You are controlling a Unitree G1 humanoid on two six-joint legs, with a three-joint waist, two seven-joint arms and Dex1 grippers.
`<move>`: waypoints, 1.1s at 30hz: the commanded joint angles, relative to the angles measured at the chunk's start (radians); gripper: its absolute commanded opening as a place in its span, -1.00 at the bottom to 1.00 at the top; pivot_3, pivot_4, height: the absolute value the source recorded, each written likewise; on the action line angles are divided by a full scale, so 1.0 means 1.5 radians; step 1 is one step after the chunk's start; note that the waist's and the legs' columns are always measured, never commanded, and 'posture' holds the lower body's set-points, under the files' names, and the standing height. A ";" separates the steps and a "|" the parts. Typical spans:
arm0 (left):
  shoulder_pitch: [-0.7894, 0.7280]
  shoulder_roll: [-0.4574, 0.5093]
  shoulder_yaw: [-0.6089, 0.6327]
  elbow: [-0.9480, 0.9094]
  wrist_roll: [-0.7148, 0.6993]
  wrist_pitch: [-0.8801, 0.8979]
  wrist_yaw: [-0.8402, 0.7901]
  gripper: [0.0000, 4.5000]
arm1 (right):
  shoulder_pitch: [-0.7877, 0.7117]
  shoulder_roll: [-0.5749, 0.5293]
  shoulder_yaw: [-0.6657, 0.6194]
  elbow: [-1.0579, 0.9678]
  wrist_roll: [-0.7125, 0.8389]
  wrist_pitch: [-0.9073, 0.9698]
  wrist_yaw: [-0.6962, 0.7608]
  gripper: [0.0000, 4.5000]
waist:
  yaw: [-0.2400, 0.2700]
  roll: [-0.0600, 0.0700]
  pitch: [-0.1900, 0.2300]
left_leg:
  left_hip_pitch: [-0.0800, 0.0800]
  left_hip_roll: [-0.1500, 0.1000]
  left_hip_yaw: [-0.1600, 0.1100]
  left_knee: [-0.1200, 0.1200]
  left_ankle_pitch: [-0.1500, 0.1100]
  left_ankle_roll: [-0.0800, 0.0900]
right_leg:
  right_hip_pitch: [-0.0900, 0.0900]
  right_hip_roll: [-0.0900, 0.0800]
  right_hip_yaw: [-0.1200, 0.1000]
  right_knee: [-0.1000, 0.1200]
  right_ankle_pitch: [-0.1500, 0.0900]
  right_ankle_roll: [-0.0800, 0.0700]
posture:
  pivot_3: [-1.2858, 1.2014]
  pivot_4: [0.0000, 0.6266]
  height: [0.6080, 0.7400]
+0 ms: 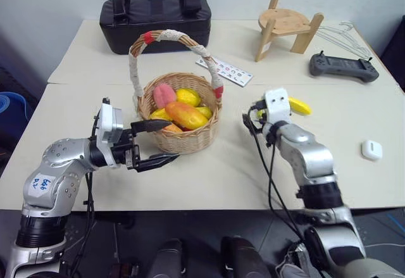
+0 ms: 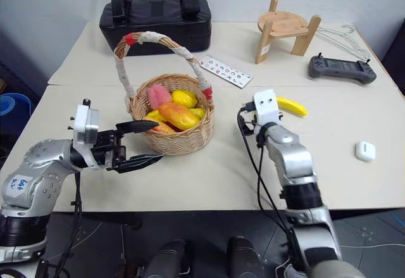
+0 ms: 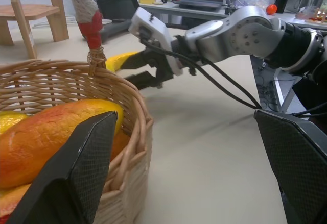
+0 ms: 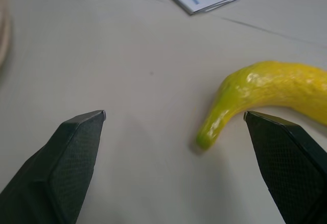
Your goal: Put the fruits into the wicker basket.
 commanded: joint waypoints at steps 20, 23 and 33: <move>0.004 0.007 0.021 -0.046 -0.010 0.000 0.031 1.00 | -0.102 0.062 -0.127 0.246 0.029 -0.110 -0.061 -0.97 | -0.004 0.000 0.000 | 0.001 0.000 0.000 0.000 0.001 -0.001 | 0.000 0.000 0.001 0.004 0.000 0.000 | 0.03 -0.52 1.00; 0.008 0.007 0.027 -0.049 -0.010 -0.001 0.036 1.00 | -0.052 0.030 -0.115 0.127 0.057 -0.052 0.008 -0.99 | 0.000 0.000 0.000 | 0.001 0.000 0.000 -0.001 0.001 -0.001 | 0.000 0.000 0.001 0.003 0.000 0.000 | 0.03 -0.52 1.00; 0.058 0.024 0.125 -0.064 -0.094 0.053 0.064 1.00 | 0.297 -0.391 -0.097 -0.424 0.333 -0.029 0.660 -0.99 | 0.002 0.000 0.000 | 0.001 0.001 -0.001 -0.003 0.000 0.002 | 0.002 0.001 0.000 -0.002 0.000 0.000 | 0.03 -0.52 1.00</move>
